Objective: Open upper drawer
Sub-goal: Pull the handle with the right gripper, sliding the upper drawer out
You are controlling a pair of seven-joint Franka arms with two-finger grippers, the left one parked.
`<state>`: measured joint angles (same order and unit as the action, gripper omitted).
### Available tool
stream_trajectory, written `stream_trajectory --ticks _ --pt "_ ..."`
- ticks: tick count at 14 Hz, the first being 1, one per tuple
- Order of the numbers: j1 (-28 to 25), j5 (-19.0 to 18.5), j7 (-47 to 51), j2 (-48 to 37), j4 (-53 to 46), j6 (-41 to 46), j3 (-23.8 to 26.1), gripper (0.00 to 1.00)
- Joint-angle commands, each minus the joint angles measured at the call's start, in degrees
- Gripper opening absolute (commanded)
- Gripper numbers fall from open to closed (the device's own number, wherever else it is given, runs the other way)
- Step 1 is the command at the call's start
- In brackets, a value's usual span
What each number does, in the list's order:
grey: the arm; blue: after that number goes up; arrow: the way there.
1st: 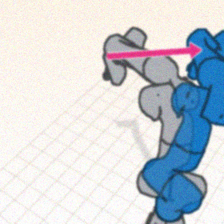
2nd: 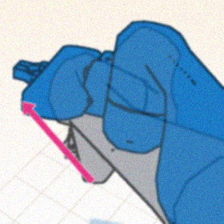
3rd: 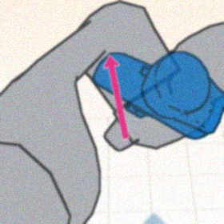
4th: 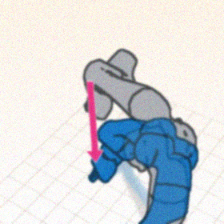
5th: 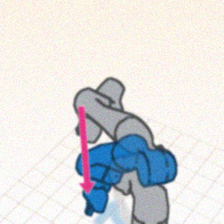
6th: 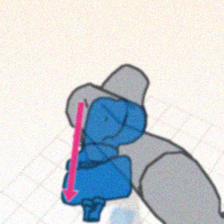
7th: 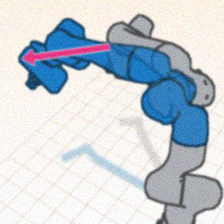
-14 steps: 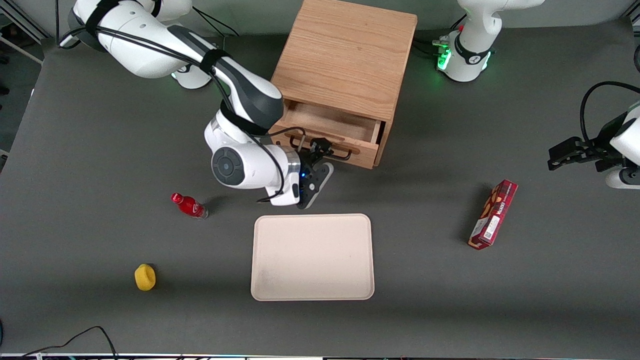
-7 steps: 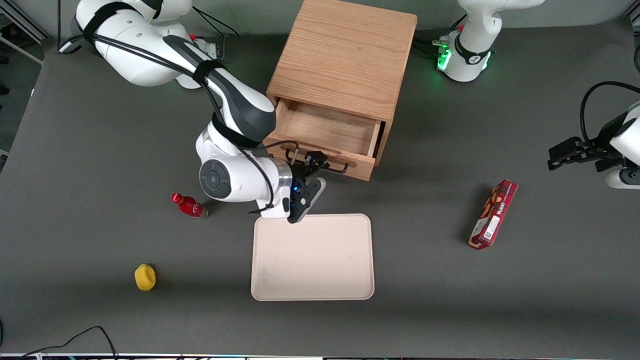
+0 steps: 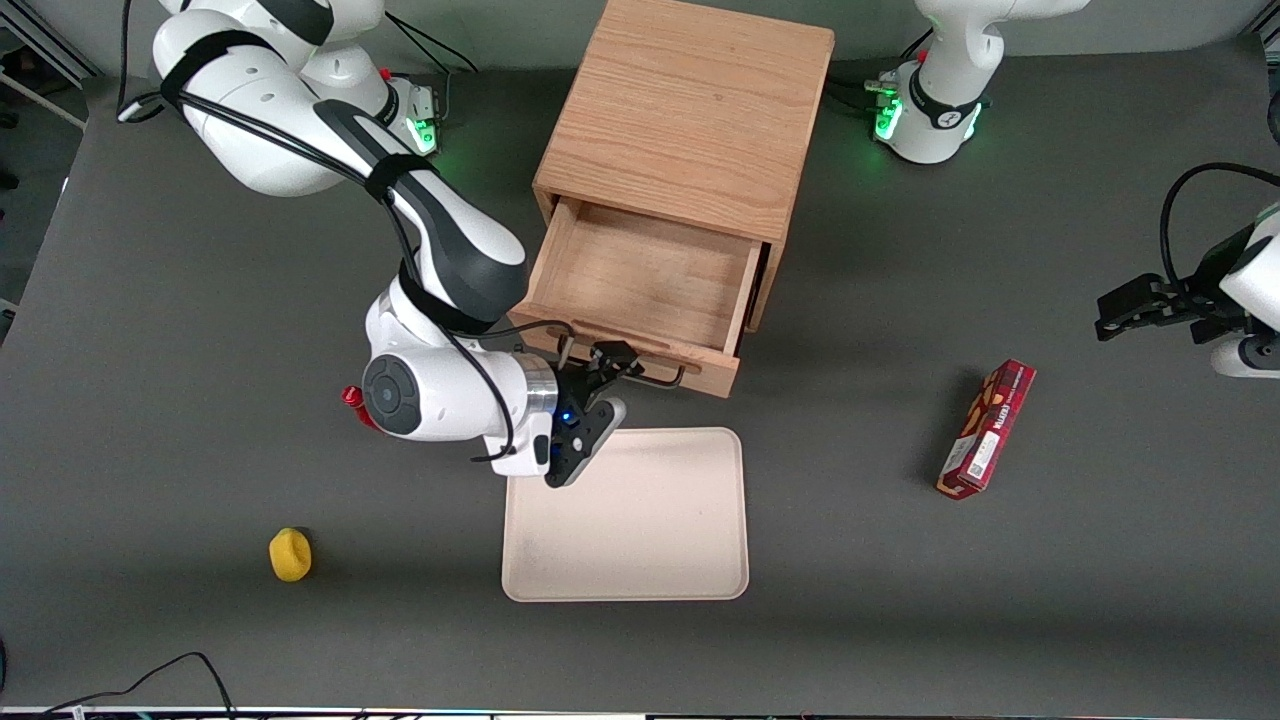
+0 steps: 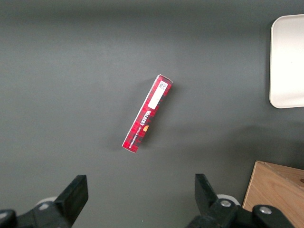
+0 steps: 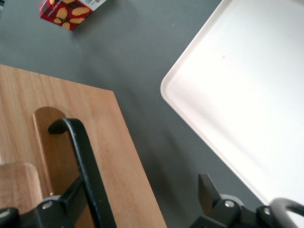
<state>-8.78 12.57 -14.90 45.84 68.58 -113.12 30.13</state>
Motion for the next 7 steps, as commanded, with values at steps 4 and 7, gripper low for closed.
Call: stream_trajectory --ticks 4,7 --pt "-0.63 -1.49 -3.29 2.58 -6.35 1.24 -3.05 1.00" --pt "-0.54 -1.41 -4.96 3.46 -8.63 1.24 -4.11 1.00"
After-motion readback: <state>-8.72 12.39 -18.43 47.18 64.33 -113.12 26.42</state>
